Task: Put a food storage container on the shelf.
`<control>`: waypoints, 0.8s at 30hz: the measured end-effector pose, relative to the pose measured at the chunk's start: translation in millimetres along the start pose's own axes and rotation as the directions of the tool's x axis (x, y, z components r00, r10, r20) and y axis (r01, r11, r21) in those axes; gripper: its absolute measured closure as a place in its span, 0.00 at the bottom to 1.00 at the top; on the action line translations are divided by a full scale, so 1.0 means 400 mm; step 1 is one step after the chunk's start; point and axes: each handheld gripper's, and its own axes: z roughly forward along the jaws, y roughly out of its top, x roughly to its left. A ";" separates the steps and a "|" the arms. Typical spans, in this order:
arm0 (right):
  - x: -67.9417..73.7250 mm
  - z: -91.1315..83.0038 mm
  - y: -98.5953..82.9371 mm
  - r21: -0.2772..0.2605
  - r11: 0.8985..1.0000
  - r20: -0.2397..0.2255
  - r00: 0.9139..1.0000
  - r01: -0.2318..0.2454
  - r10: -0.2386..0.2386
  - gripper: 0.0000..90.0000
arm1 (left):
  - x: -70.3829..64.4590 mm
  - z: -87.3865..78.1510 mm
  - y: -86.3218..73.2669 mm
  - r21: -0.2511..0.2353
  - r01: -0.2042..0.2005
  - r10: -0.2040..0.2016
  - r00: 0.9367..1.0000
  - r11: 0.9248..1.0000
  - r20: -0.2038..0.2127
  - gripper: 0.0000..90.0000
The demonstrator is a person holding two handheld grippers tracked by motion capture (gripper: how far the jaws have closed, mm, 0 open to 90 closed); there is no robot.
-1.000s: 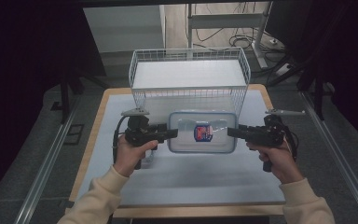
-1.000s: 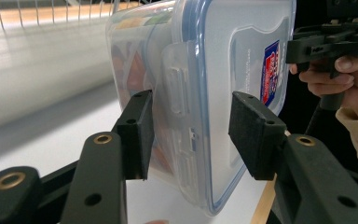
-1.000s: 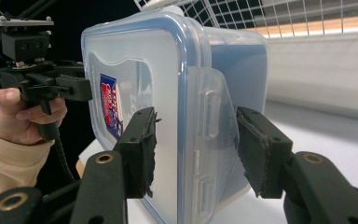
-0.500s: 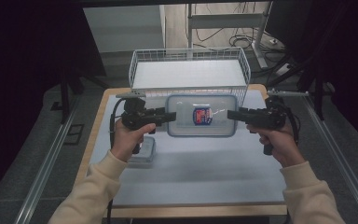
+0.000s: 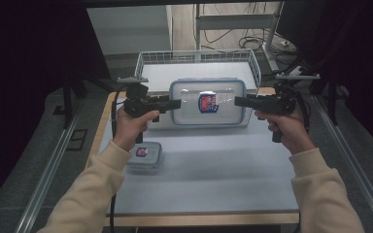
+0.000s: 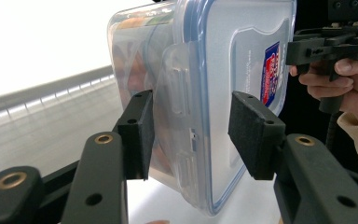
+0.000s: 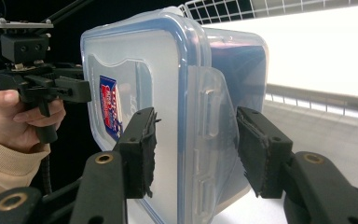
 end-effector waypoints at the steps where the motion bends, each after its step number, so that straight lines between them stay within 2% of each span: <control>1: 0.000 0.003 0.007 -0.001 1.000 -0.001 1.000 0.002 -0.002 0.55 | 0.004 -0.002 0.007 -0.001 -0.004 0.004 1.000 1.000 -0.002 0.58; 11: -0.012 0.030 0.054 0.007 1.000 -0.006 1.000 0.001 -0.001 0.55 | 0.032 -0.002 0.049 -0.004 0.007 -0.007 1.000 1.000 -0.006 0.58; 19: -0.051 0.058 0.097 0.009 1.000 -0.017 1.000 -0.022 0.022 0.55 | 0.068 0.013 0.108 0.023 0.001 0.000 1.000 1.000 -0.015 0.58; 24: -0.060 0.076 0.139 0.006 1.000 -0.025 0.999 -0.026 0.026 0.55 | 0.089 0.010 0.150 0.019 0.001 0.000 1.000 1.000 -0.019 0.58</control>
